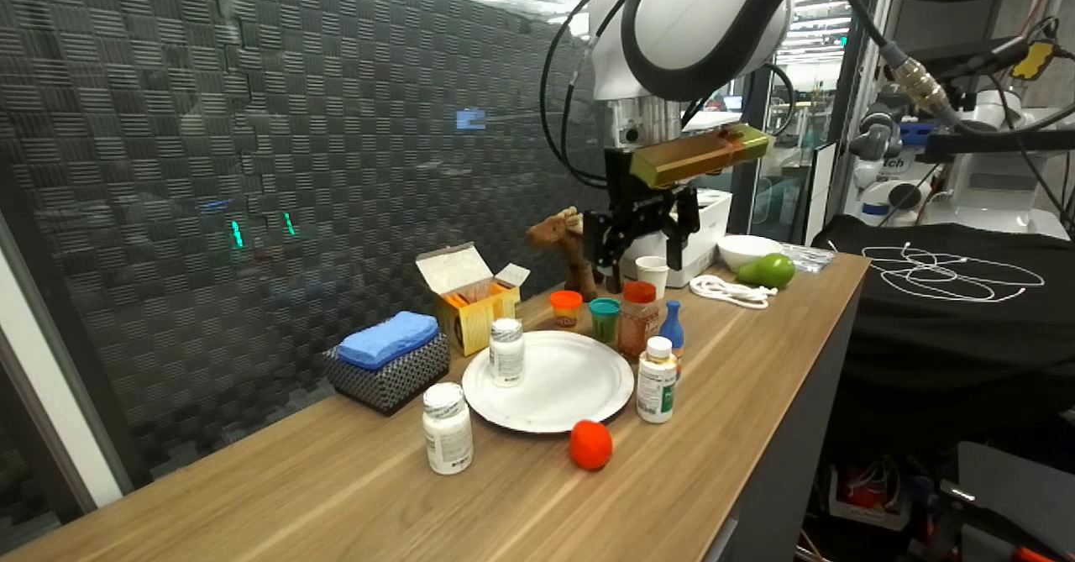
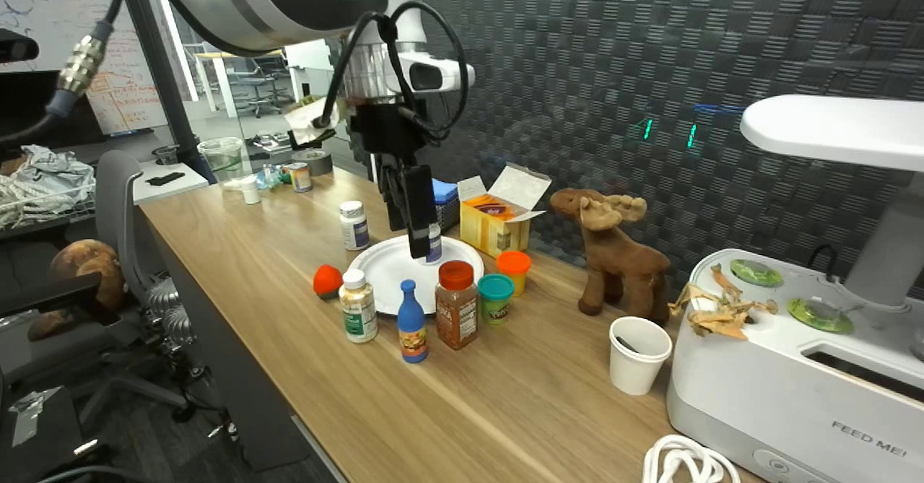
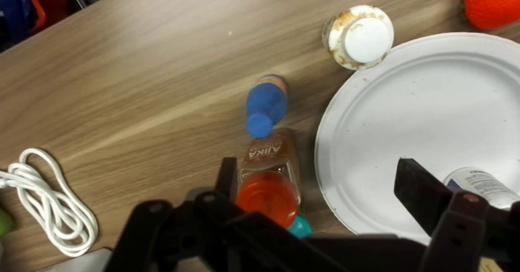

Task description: Place the bottles and orange plush toy on the white plate

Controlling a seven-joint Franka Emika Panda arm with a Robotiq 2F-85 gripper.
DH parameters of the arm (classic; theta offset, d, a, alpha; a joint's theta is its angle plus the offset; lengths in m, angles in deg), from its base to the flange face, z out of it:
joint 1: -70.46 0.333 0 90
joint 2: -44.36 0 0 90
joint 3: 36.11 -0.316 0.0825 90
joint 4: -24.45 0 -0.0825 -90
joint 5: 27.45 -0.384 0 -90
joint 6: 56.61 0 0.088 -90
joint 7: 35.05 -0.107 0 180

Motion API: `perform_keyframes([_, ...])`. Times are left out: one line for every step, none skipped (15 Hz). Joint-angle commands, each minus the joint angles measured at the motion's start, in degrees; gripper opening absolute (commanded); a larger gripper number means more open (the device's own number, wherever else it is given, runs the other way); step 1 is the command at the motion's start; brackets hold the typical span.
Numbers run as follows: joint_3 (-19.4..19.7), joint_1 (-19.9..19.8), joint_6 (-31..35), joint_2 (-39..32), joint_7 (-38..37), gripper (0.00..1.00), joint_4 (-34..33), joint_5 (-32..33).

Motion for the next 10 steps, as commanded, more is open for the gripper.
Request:
perform_keyframes([0.4, -0.9, 1.5, 1.0, -3.2, 1.0, 2.2, -0.6])
perform_keyframes([0.5, -1.0, 1.5, 0.8, -3.9, 1.0, 2.4, -0.8])
perform_keyframes([0.6, -1.2, 1.6, 0.5, -4.5, 1.0, 2.5, -0.9])
perform_keyframes([0.7, -1.3, 1.8, 0.2, -5.2, 1.0, 2.6, -0.8])
perform_keyframes([0.8, -1.3, 2.1, -0.2, -5.9, 1.0, 2.6, -0.7])
perform_keyframes([0.9, -1.4, 2.6, -0.6, -6.7, 1.0, 2.4, -0.6])
perform_keyframes([1.1, -1.4, 2.8, -1.0, -7.6, 1.0, 2.3, -0.2])
perform_keyframes([1.3, -1.4, 3.5, -1.4, -8.6, 1.0, 2.0, 0.0])
perform_keyframes([1.5, -1.5, 4.3, -1.9, -9.5, 1.0, 1.8, -0.1])
perform_keyframes([1.6, -1.5, 4.9, -2.3, -10.0, 1.0, 1.6, -0.3])
